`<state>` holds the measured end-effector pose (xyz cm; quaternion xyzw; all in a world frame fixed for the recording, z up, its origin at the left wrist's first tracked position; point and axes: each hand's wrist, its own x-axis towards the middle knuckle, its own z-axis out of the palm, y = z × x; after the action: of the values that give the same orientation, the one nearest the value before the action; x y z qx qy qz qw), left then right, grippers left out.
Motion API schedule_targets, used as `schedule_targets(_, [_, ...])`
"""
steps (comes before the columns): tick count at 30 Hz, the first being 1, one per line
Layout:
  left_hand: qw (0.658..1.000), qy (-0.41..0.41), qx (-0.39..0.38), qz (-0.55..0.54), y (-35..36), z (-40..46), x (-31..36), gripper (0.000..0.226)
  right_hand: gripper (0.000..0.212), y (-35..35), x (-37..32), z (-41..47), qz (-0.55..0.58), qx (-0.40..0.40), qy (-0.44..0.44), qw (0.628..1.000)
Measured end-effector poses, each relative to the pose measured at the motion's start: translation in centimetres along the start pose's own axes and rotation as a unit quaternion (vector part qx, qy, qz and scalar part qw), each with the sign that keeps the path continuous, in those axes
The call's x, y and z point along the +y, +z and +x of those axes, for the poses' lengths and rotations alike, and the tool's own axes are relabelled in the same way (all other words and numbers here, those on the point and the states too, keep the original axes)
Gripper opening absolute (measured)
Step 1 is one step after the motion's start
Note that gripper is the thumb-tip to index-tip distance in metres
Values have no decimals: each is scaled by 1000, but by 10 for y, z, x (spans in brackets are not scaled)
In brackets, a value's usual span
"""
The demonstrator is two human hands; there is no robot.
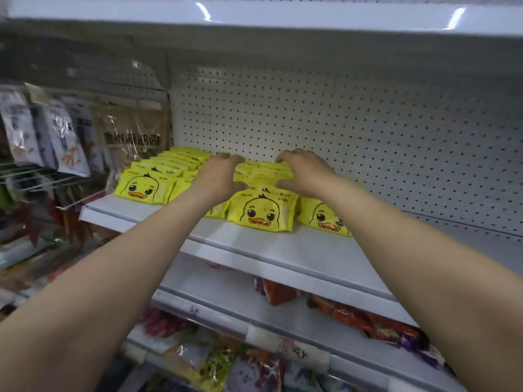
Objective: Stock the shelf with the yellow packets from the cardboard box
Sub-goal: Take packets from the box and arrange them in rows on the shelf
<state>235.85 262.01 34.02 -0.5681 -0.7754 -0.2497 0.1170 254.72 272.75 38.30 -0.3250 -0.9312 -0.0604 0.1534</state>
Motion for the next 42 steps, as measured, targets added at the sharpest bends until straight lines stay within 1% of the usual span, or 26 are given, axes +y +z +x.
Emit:
schedule_targets(4, [999,-31,35,-3,-54,-43,-52,71,61,-13,-71,5,37,38,-38,998])
schedule_targets(6, [998,-39,54,14,-80,-71,-83,70,61,-15,-112,4,65,57,-49,995])
schedule_targets(9, [995,-41,76,47,-115,-116,-133,61,60,-11,-176,-4,104,76,-68,989])
schedule_targets(12, [991,-36,100,79,-148,-163,-177,52,60,-4,-241,-14,129,79,-92,984])
schedule_targets(16, [982,-83,111,131,-187,-222,-223,59,57,7,-322,-26,148,80,-132,977])
schedule_targets(21, [977,-111,105,151,-217,-282,-270,55,59,24,-401,-33,171,75,-170,968])
schedule_targets(26, [972,-153,90,153,-224,-314,-319,58,57,44,-458,-25,172,40,-198,964])
schedule_targets(31, [969,-189,54,151,-213,-330,-369,56,60,80,-507,4,169,2,-228,959])
schedule_targets(36, [960,-227,24,161,-191,-331,-428,54,60,139,-553,44,182,-60,-256,947])
schedule_targets(39, [957,-250,-8,150,-172,-323,-469,54,63,182,-576,74,181,-96,-253,946])
schedule_targets(42, [952,-272,-43,130,-149,-314,-506,52,62,226,-594,100,182,-148,-248,940])
